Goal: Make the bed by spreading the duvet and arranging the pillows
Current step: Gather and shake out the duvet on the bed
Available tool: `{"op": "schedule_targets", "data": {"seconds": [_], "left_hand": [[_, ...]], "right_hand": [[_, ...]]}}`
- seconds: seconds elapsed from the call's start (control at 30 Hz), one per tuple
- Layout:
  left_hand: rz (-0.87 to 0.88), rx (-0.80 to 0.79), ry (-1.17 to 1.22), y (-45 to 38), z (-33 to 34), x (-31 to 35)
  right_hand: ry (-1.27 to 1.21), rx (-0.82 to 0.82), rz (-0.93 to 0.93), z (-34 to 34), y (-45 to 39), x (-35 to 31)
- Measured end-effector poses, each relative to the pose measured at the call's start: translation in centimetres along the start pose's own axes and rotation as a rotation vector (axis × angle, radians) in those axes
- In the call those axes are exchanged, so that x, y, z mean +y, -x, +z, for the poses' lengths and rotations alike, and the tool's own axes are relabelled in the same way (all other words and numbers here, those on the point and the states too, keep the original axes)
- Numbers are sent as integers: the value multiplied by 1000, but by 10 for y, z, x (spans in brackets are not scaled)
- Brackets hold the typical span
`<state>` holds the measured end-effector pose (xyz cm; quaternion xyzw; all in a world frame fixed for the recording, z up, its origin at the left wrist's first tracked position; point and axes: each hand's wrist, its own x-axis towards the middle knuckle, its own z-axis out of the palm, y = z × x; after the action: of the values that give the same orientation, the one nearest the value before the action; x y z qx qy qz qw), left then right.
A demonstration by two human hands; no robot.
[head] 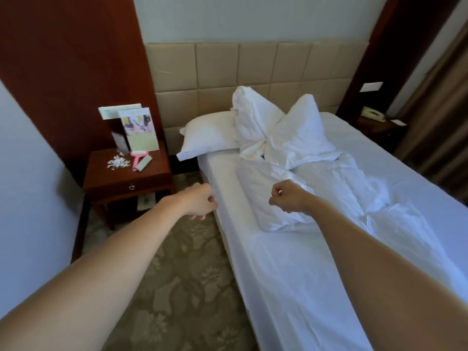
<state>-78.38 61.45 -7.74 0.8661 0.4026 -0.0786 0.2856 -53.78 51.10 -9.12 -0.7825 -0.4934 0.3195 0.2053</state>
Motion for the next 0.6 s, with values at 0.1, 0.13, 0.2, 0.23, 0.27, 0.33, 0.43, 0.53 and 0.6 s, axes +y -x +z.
{"op": "schedule_targets", "data": {"seconds": [0.1, 0.13, 0.2, 0.23, 0.27, 0.33, 0.43, 0.53, 0.6], "left_hand": [[89, -77, -54, -53, -7, 8], [112, -93, -56, -73, -10, 8], [131, -103, -54, -112, -19, 6], [129, -105, -55, -131, -26, 3], [123, -107, -62, -149, -36, -1], [102, -105, -88, -185, -66, -9], [53, -78, -109, -234, -122, -18], [45, 17, -66, -286, -171, -25], [53, 36, -31, -319, -190, -30]], "right_hand": [[6, 33, 95, -12, -36, 16], [0, 40, 124, -15, -52, 23], [3, 24, 166, -20, -91, 31], [9, 13, 170, -22, -112, 32], [1, 7, 161, -25, -134, 31], [-35, 6, 134, -35, -179, 20], [-41, -32, 102, -63, -239, -7], [-81, 75, 66, -95, -300, -32], [-95, 124, 50, -107, -337, -46]]}}
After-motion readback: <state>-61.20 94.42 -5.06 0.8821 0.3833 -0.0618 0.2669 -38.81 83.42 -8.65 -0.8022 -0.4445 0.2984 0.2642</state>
